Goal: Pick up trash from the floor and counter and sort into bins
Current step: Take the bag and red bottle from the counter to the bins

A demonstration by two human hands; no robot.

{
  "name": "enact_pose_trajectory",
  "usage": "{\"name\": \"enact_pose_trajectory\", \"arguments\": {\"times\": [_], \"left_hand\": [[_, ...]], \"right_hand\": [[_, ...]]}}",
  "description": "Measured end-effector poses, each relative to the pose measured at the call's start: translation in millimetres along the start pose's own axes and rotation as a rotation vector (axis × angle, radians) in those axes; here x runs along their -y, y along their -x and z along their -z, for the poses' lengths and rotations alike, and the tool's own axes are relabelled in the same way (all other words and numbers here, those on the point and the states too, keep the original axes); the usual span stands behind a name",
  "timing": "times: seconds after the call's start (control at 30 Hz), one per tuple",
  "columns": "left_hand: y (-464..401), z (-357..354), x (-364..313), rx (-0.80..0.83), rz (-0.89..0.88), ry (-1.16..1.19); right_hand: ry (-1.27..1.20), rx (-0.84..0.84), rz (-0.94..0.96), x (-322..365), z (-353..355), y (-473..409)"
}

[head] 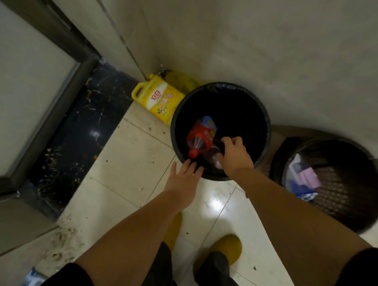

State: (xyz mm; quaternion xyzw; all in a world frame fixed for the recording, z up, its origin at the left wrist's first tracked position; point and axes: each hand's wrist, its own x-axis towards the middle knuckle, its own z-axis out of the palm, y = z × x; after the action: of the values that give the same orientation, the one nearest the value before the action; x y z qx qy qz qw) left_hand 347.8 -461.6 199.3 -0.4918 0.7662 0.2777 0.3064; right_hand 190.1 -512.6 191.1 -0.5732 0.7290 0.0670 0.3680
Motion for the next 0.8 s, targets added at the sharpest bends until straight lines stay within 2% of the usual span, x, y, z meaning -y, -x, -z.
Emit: {"name": "enact_pose_trajectory", "arguments": {"times": [0.13, 0.33, 0.47, 0.63, 0.8], "left_hand": [[56, 71, -5, -0.002, -0.004, -0.034], [165, 206, -43, -0.121, -0.015, -0.050], [230, 279, -82, -0.267, -0.065, -0.067], [276, 324, -145, -0.307, -0.255, -0.163], [307, 341, -217, -0.297, -0.538, -0.334]], "right_hand": [[-0.016, -0.015, -0.058, -18, 87, 60], [-0.089, -0.097, -0.117, 3, 216, 194], [-0.088, -0.170, -0.119, 15, 278, 281], [-0.068, -0.270, -0.192, 5, 320, 369], [-0.169, -0.494, -0.464, -19, 322, 462]]}}
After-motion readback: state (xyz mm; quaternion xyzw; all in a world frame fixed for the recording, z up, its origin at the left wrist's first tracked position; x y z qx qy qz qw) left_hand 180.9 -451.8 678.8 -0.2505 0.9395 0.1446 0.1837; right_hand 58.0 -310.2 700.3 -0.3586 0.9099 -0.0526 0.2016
